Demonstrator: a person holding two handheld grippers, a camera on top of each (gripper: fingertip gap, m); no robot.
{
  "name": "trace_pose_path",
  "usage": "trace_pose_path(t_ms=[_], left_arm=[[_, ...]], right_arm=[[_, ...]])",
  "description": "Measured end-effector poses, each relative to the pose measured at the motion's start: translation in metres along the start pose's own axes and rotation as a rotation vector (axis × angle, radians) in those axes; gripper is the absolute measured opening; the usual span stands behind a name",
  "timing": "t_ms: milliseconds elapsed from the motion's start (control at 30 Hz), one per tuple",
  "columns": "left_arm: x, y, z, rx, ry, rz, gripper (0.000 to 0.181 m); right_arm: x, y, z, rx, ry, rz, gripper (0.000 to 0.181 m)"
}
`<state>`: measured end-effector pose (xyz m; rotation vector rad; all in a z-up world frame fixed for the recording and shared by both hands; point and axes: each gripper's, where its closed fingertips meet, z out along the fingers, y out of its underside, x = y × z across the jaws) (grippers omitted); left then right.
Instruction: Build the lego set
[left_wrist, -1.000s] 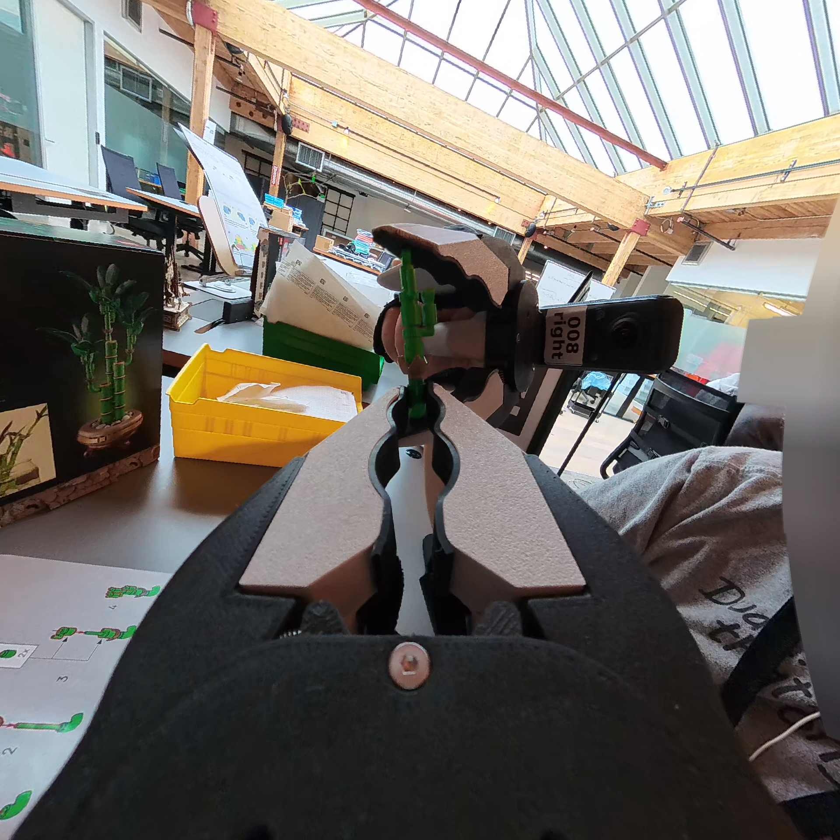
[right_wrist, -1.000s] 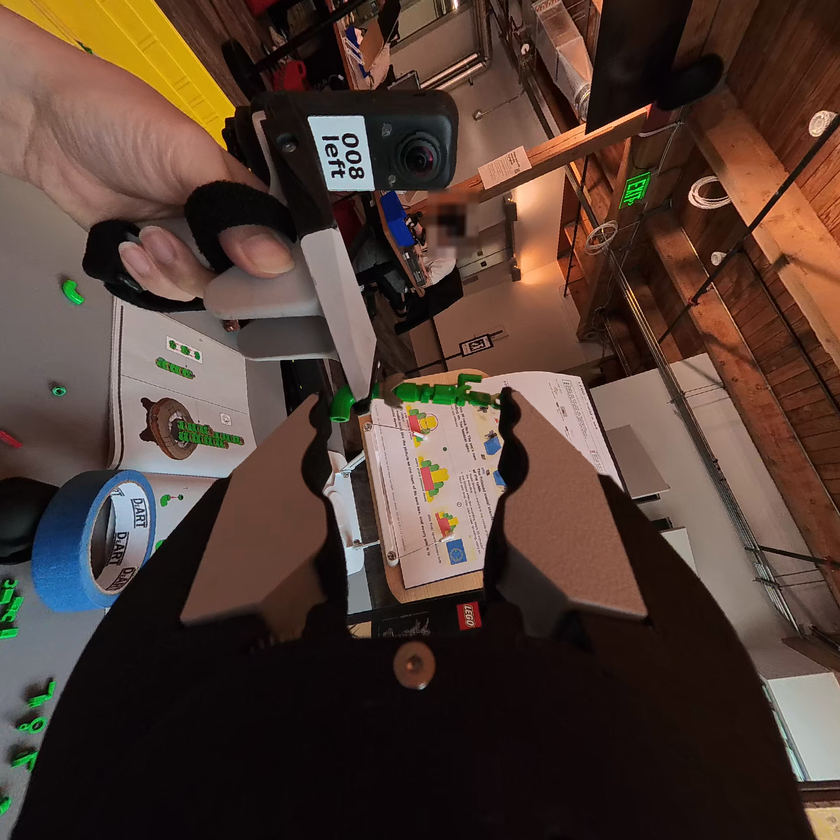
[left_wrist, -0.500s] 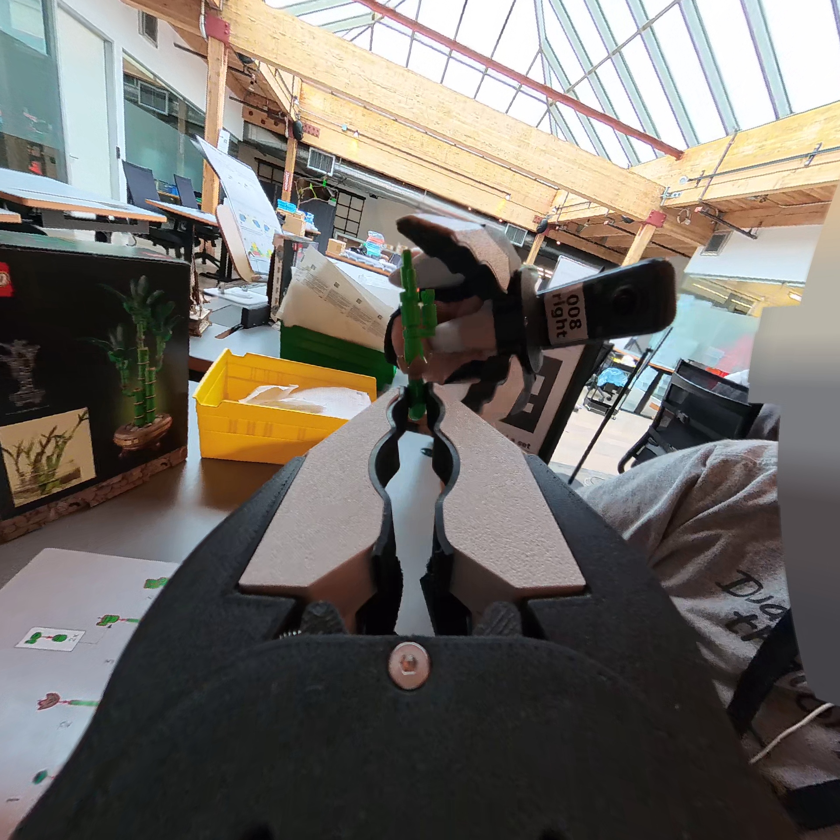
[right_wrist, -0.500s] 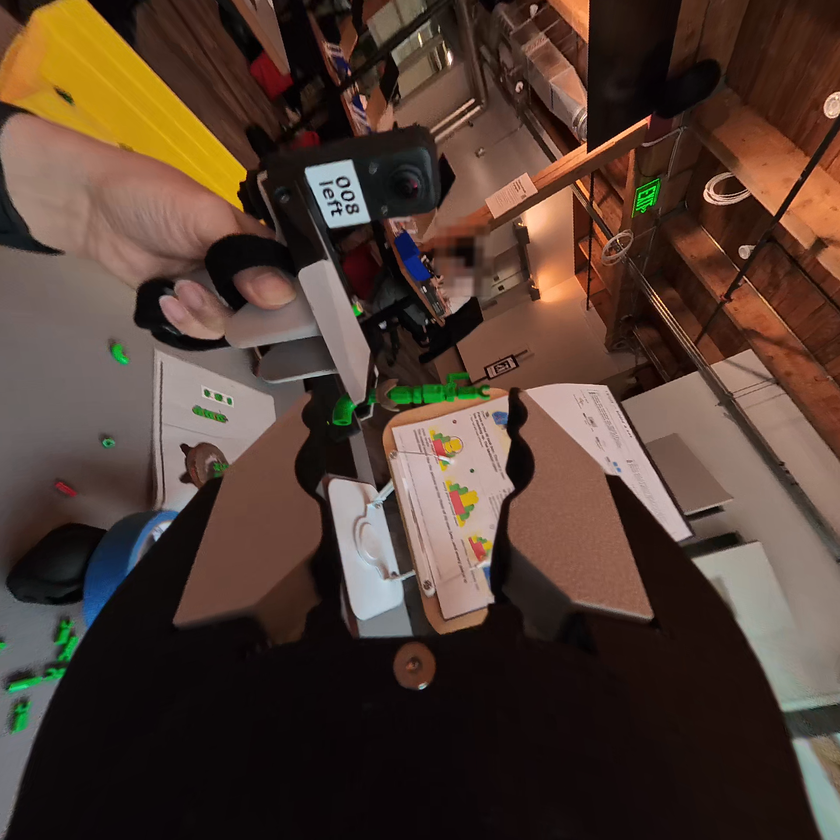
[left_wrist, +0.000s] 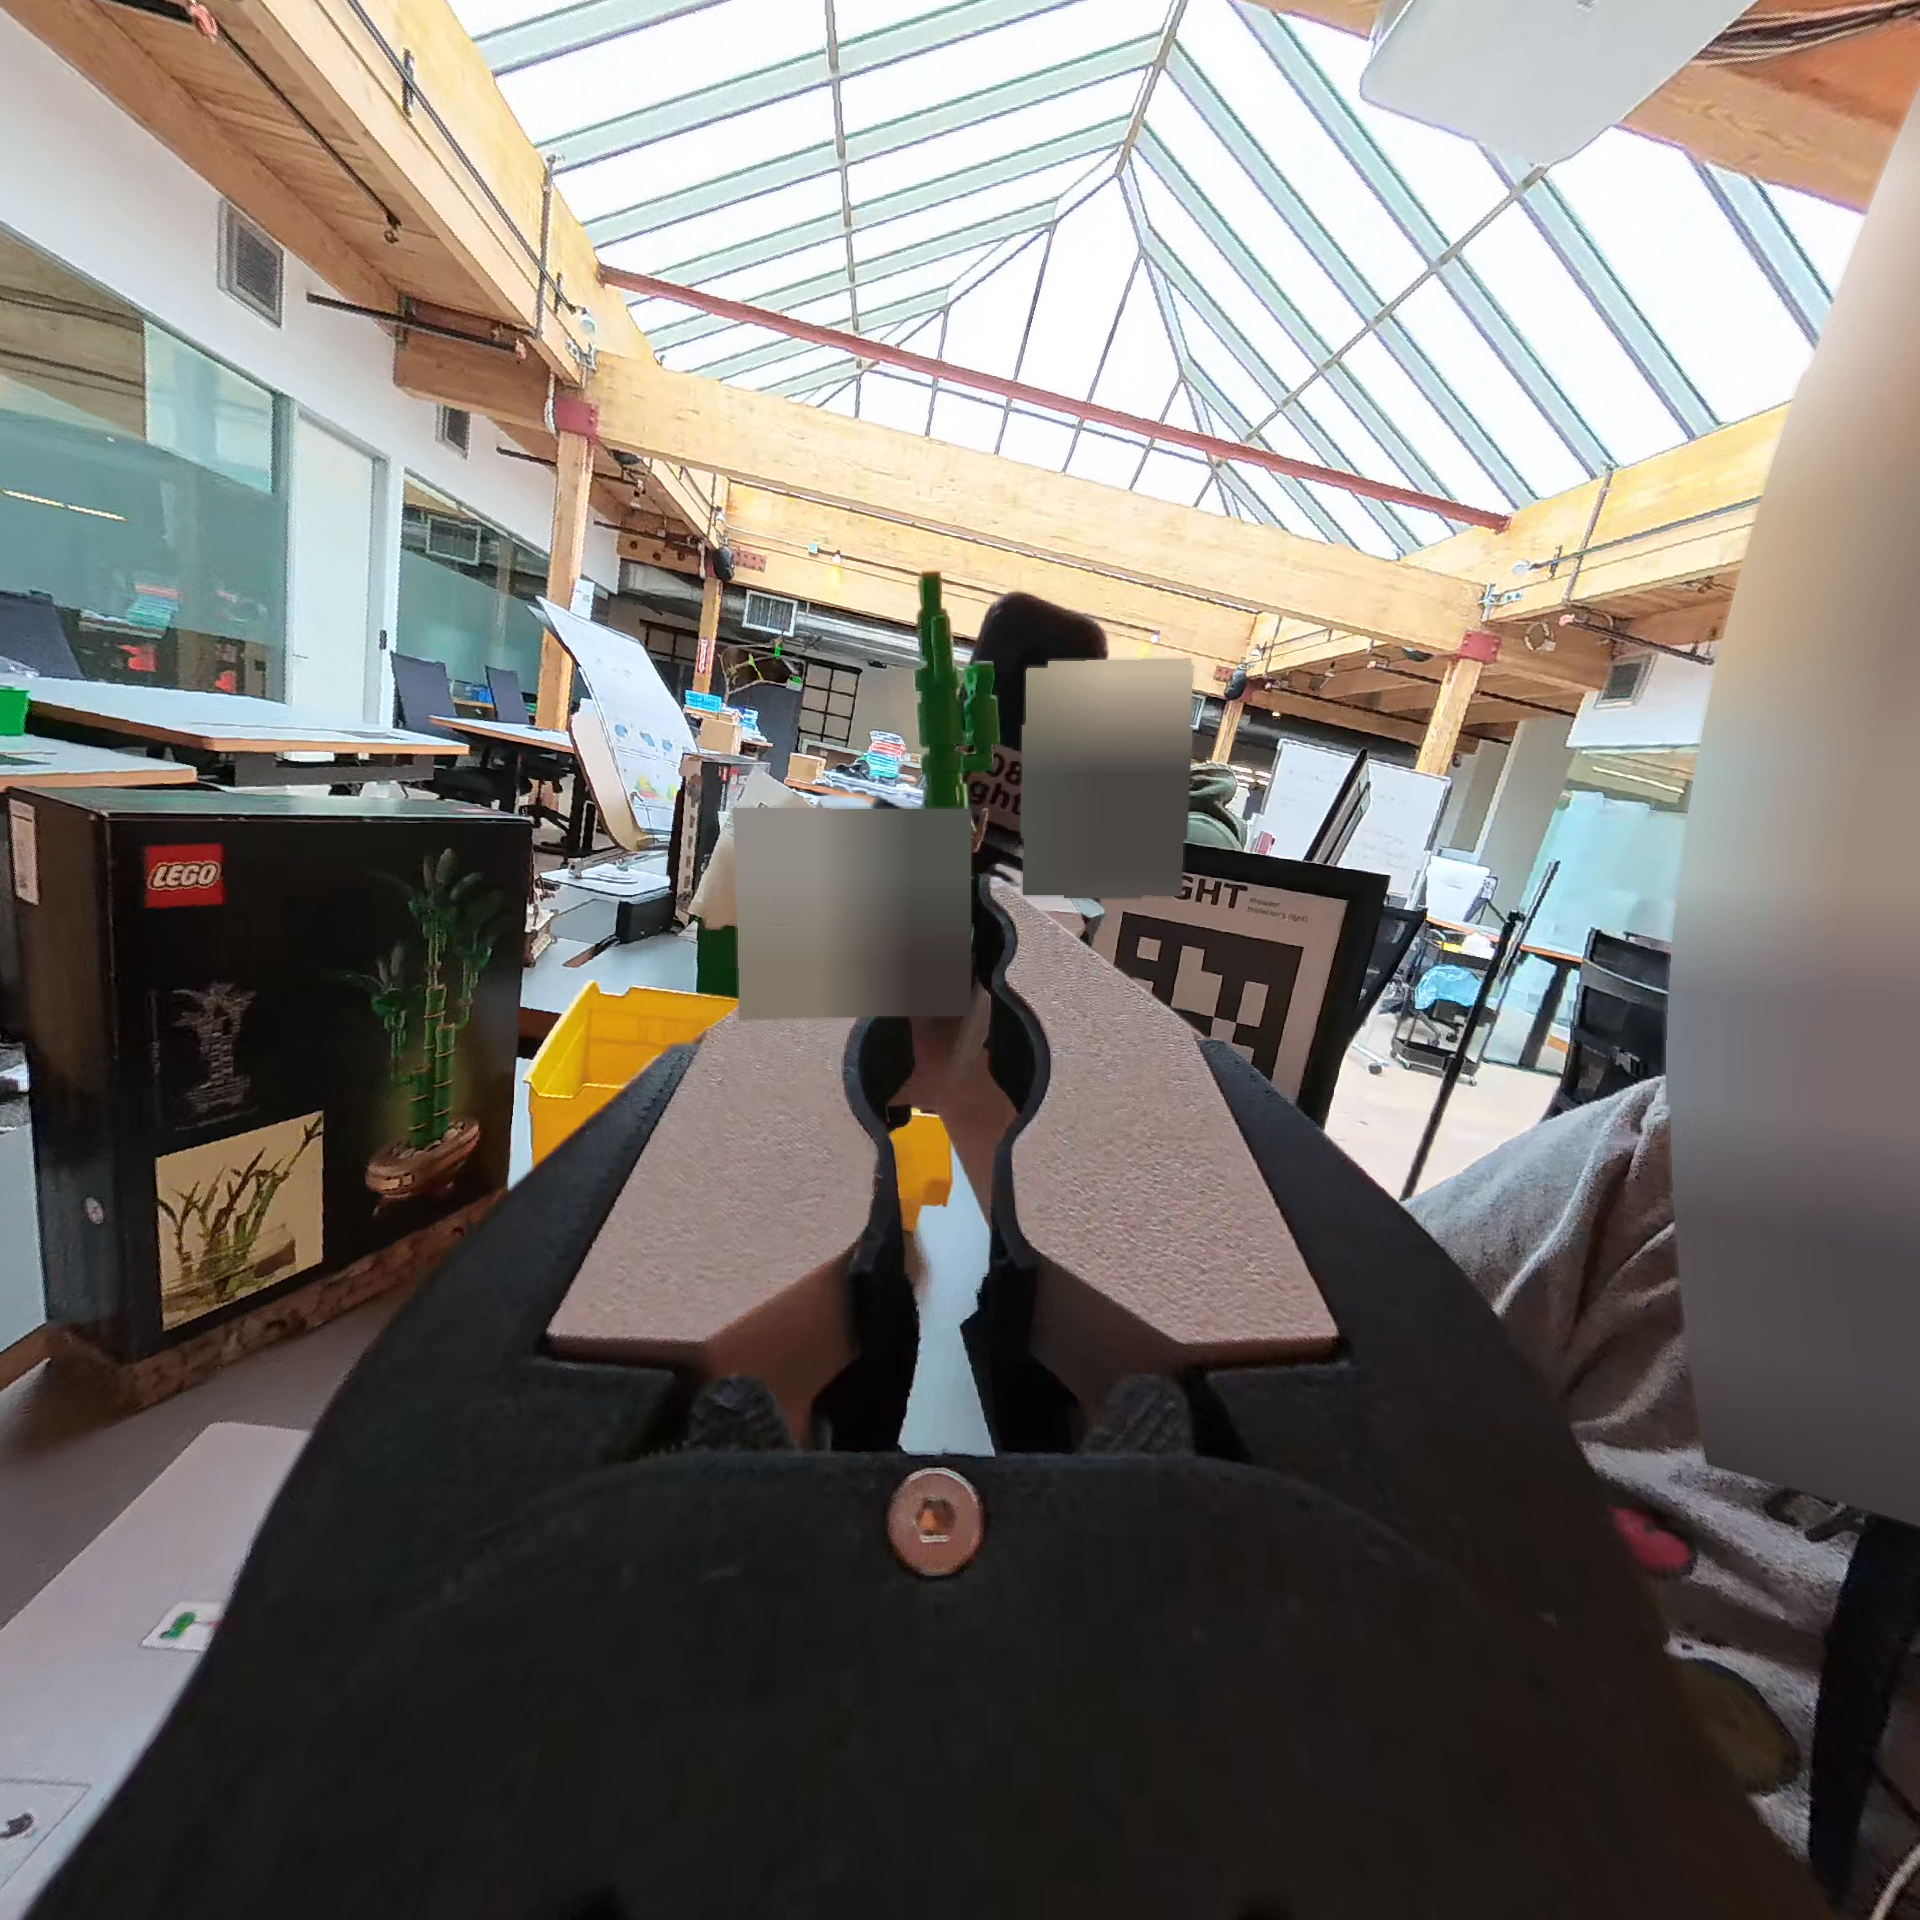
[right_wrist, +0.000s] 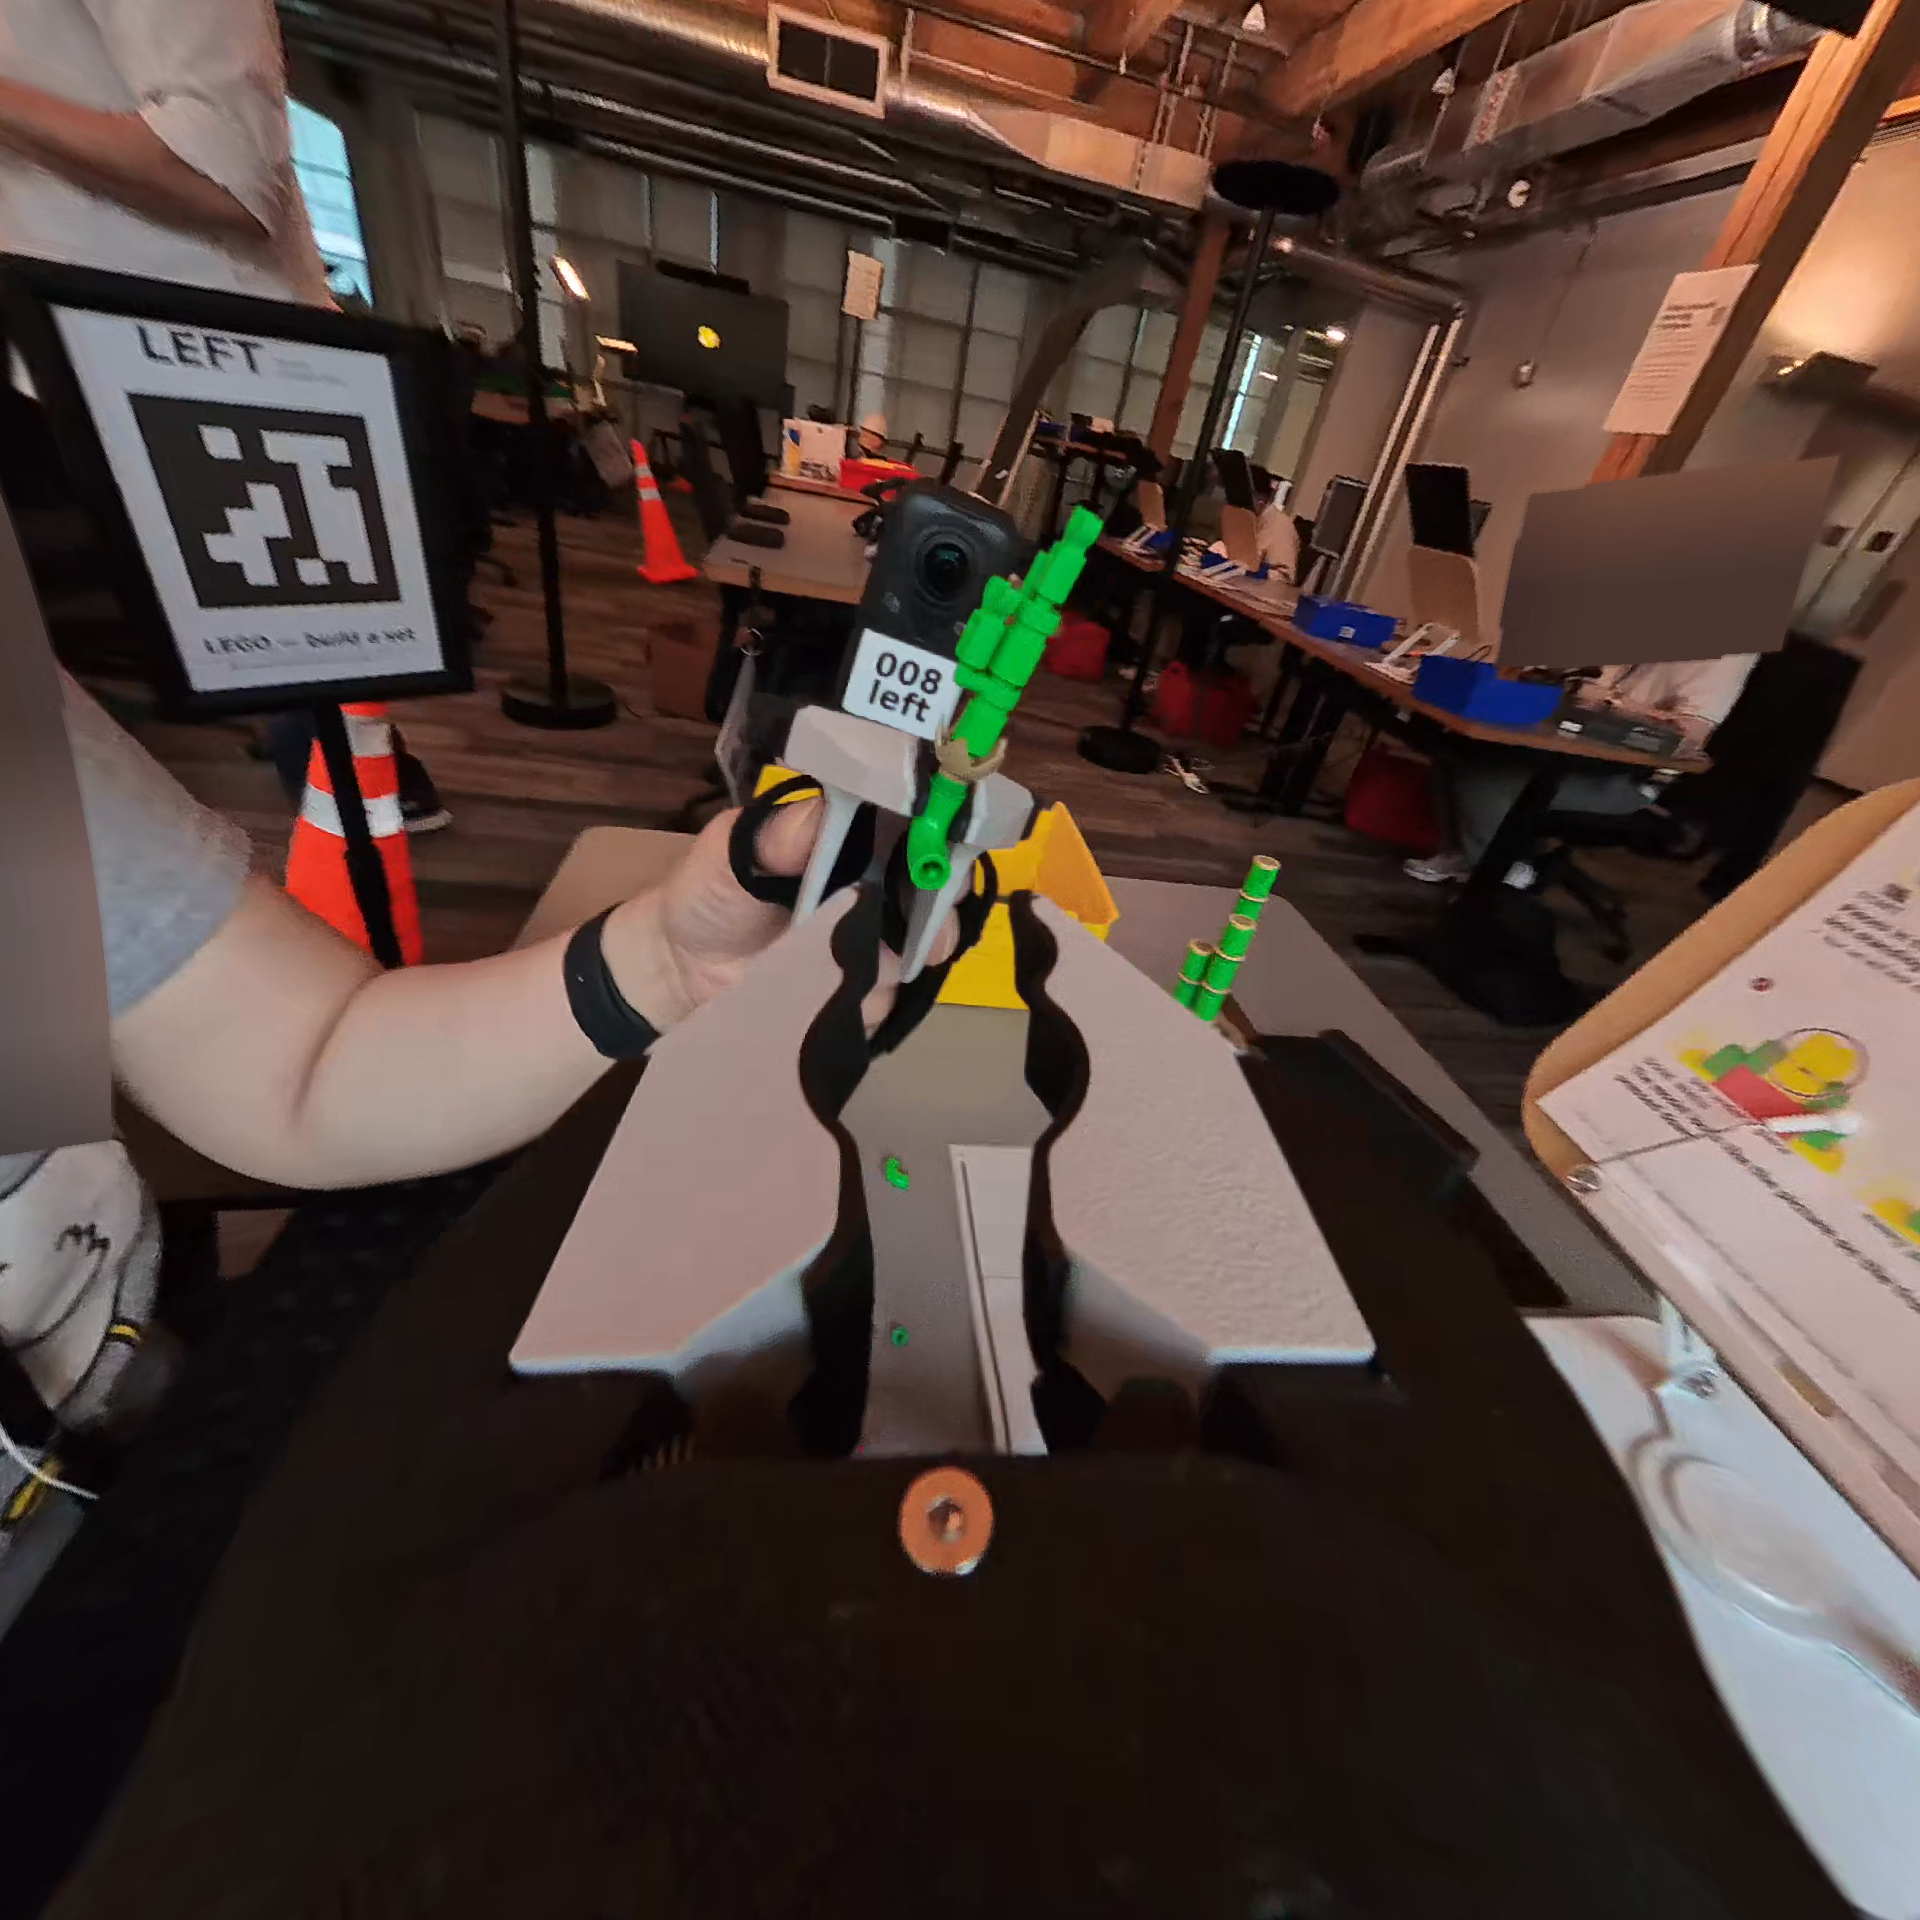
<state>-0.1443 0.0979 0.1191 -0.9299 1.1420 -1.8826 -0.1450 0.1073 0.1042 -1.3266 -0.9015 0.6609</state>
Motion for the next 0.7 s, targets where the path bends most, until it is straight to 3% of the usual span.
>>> trace_pose_path(t_ms=[300, 600, 700], left_arm=[[0.0015, 0.0008, 0.0008, 0.005, 0.014, 0.019, 0.004], [0.0, 0.0042, 0.0015, -0.004, 0.021, 0.029, 0.005], [0.0012, 0.0033, 0.0006, -0.014, 0.031, 0.008, 0.024]], right_arm=[[-0.0054, -0.0056, 0.0083, 0.102, -0.131, 0.2, 0.005], [-0.0052, -0.0022, 0.0074, 0.095, -0.174, 0.263, 0.004], [-0.0071, 0.0003, 0.0071, 0.086, -0.194, 0.261, 0.004]])
